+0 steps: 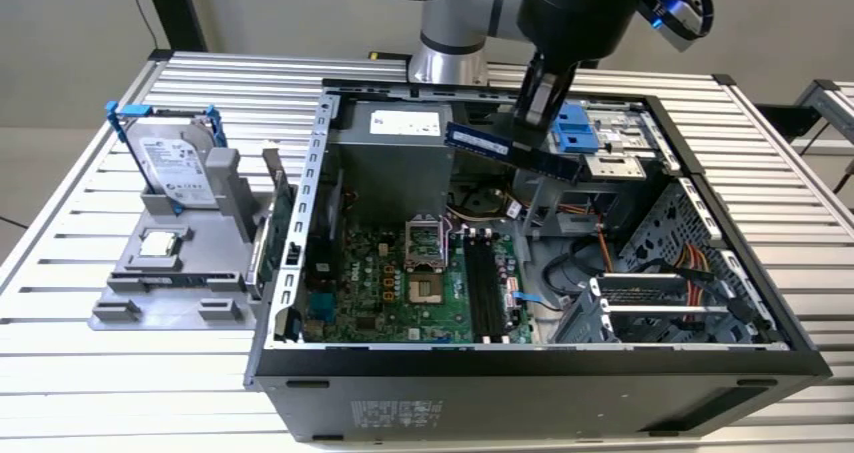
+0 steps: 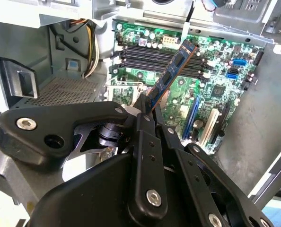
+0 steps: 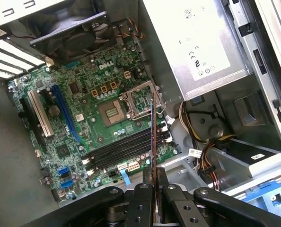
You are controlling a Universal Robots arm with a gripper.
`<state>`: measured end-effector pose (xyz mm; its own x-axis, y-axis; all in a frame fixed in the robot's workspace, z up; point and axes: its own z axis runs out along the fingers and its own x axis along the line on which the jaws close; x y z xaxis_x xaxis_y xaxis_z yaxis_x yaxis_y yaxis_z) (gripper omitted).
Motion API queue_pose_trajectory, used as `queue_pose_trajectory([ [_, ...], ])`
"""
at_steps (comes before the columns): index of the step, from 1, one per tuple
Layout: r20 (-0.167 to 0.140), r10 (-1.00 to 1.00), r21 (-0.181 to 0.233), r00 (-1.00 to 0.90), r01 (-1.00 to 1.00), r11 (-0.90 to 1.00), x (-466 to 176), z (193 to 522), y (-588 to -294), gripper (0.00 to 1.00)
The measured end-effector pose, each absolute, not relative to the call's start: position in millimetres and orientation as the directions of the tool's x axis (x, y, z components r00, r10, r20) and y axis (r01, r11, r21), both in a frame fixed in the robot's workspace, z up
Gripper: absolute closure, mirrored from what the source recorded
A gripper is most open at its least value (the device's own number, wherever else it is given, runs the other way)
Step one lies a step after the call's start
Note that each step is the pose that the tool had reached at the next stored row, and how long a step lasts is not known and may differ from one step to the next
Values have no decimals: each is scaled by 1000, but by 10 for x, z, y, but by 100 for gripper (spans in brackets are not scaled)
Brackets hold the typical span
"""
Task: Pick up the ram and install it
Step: 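Insert the ram into the slot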
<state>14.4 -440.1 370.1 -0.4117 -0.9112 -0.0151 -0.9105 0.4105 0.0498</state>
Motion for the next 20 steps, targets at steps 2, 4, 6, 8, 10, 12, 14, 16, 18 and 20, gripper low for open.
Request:
queue_pose_trajectory([
  [2,-15,-908,50,-419,-907,418,144,3701,-4407,100],
  [4,-15,-904,50,-426,-904,425,144,3701,-4412,100],
  [6,-15,-901,50,-434,-900,433,144,3701,-4418,100],
  [8,-15,-897,50,-441,-897,440,144,3701,-4423,100],
  [10,-15,-894,50,-449,-893,448,144,3701,-4427,100],
  [12,-15,-890,50,-456,-889,455,144,3701,-4431,100],
  [14,-15,-886,50,-463,-886,462,144,3701,-4434,100],
  [16,-15,-883,50,-470,-882,469,144,3701,-4438,100],
  [18,-15,-879,50,-477,-878,476,144,3701,-4441,100],
  [20,-15,-874,50,-485,-874,484,144,3701,-4445,100],
])
